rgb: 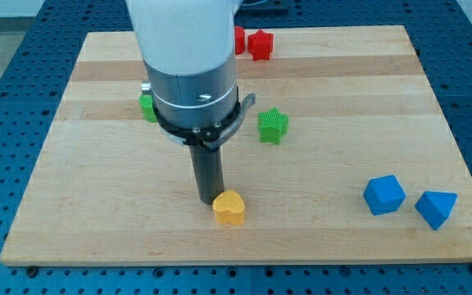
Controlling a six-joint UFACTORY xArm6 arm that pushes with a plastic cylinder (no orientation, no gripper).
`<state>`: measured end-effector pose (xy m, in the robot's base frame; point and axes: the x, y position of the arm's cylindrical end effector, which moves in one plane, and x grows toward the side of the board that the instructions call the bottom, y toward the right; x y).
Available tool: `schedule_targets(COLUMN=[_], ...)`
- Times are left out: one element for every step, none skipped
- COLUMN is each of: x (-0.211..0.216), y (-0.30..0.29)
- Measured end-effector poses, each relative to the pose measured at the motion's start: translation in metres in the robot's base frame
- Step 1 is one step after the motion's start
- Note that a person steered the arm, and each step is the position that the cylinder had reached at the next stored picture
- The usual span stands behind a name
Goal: Place the hexagon top left to the yellow heart
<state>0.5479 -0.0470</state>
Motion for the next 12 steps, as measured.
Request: schedule_targets(x=[0.006,-0.005,-0.041,-0.078,-0.093,-0.123,-0.161,-0.197,-0.237,-0.269,-0.29,-0.305], y=[0.003,-0.008,-0.055,-0.075,-0.074,-0.066,-0.054,-0.04,-0.037,-0.037,-0.057,-0.093])
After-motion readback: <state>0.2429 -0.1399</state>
